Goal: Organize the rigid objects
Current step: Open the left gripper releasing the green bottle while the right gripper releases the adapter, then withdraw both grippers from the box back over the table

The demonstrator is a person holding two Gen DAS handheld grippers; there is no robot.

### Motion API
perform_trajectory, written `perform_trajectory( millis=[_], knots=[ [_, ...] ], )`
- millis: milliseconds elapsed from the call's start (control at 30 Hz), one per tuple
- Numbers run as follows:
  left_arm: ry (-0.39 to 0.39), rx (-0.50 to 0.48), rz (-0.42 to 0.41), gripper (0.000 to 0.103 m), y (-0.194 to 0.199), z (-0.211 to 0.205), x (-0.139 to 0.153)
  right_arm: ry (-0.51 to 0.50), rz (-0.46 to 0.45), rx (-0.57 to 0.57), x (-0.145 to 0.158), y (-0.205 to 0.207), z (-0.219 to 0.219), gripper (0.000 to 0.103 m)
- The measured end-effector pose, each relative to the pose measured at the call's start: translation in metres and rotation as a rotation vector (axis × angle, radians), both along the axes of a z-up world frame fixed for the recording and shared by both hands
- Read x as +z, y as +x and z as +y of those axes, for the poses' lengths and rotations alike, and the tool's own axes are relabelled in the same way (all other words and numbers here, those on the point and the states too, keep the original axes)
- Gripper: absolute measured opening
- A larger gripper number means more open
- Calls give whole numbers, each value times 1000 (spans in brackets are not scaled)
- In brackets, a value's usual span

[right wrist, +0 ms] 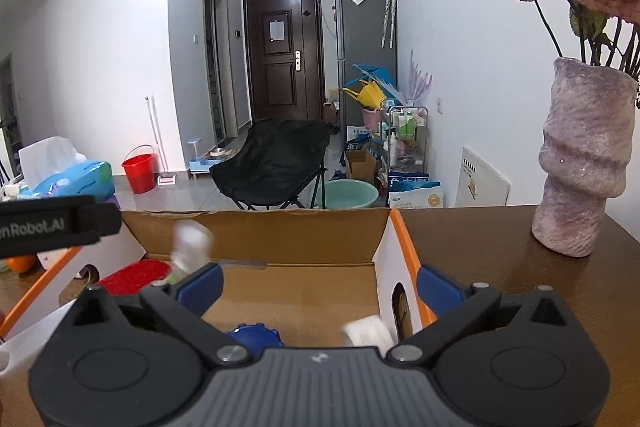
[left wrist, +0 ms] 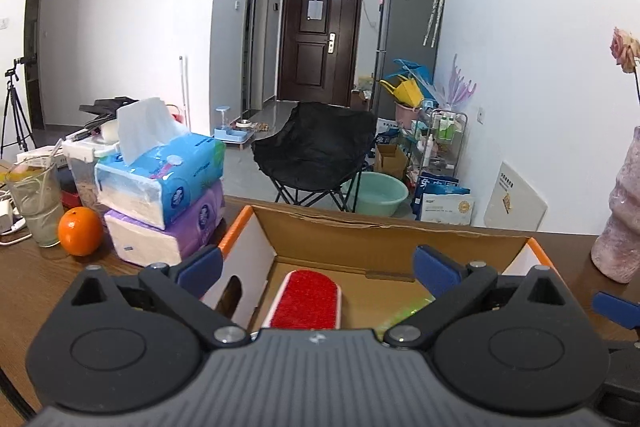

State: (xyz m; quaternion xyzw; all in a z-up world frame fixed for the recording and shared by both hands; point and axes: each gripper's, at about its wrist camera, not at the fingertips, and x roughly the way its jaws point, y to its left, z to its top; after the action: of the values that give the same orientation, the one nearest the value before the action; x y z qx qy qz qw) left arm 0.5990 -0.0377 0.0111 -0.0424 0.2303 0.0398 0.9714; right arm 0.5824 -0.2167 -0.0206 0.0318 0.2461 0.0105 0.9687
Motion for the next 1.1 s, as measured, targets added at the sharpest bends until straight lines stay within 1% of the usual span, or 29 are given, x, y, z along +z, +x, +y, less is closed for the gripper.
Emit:
perform_trajectory(
  millis=[233,600,800,1100],
  knots=[
    [16,10,-3,103,-2,3,0,-6,-2,3,1,-3,1,103],
    [21,16,-12,103,-14,7,5,-8,-20,11,11,-16,3,103],
    [23,17,-22,103,-28,10,8,-13,-33,29,18,-25,0,103],
    [16,32,-41,103,-55,17,14,-29,-47,28,22,-51,-2,103]
  ],
)
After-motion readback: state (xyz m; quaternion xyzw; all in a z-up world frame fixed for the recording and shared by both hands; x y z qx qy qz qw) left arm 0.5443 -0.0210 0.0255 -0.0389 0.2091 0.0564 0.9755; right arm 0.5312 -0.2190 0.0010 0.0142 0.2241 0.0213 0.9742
